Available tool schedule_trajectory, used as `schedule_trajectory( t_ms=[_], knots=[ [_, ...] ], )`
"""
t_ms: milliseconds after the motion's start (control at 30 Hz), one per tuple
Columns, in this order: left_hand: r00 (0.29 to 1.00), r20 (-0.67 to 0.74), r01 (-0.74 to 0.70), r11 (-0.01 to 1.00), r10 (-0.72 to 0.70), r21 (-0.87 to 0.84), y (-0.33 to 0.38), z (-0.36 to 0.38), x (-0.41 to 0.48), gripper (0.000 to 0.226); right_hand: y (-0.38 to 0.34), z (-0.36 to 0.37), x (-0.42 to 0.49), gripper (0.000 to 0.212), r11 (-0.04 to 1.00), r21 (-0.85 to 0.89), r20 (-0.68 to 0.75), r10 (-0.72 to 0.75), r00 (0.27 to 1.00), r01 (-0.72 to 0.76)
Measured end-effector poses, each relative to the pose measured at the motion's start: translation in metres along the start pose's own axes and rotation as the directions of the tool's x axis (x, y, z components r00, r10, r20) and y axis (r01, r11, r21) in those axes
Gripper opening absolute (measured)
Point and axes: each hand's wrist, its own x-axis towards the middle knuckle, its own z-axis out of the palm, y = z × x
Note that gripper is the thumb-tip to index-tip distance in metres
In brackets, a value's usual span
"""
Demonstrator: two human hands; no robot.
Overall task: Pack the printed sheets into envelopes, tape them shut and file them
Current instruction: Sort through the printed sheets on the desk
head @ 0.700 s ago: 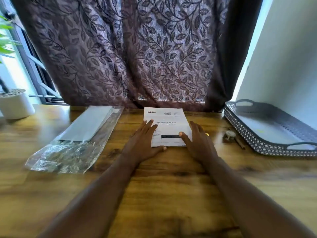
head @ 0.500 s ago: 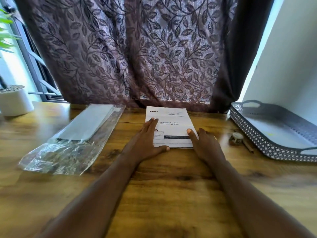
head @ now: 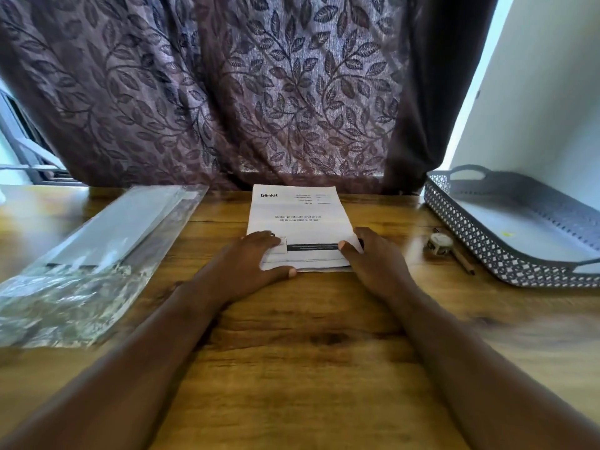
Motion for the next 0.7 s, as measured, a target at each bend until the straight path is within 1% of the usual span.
schedule_trajectory(
  t_ms=[67, 133, 233, 367, 533, 633, 700],
  knots=[
    [0.997, 0.033, -0.066, 0.995, 0.064, 0.074, 0.006, -0.001, -0.001, 0.077, -0.002, -0.004, -0.002, 0.072, 0.999, 0.025, 0.013, -0.044, 0.999, 0.044],
    [0.990, 0.054, -0.140, 0.977, 0.133, 0.163, 0.012, -0.003, -0.001, 0.066, -0.003, -0.008, -0.005, 0.079, 0.993, -0.042, 0.076, -0.105, 0.992, 0.108],
    [0.982, 0.061, -0.190, 0.953, 0.180, 0.236, 0.019, -0.008, -0.002, 0.059, -0.002, -0.010, -0.007, 0.073, 0.972, -0.121, 0.177, -0.177, 0.968, 0.200],
    [0.975, 0.058, -0.223, 0.934, 0.216, 0.278, 0.022, -0.010, -0.003, 0.052, -0.002, -0.013, -0.007, 0.077, 0.960, -0.141, 0.261, -0.201, 0.944, 0.243],
    [0.975, 0.037, -0.221, 0.945, 0.219, 0.241, 0.022, -0.010, -0.002, 0.039, -0.001, -0.014, -0.006, 0.068, 0.945, -0.171, 0.266, -0.228, 0.937, 0.278],
    [0.968, 0.021, -0.248, 0.930, 0.252, 0.271, 0.022, -0.010, -0.002, 0.037, -0.002, -0.015, -0.007, 0.057, 0.933, -0.189, 0.257, -0.255, 0.932, 0.308],
    [0.967, 0.019, -0.248, 0.927, 0.253, 0.280, 0.022, -0.010, -0.002, 0.035, -0.005, -0.016, -0.008, 0.047, 0.914, -0.225, 0.216, -0.290, 0.932, 0.337]
  ],
)
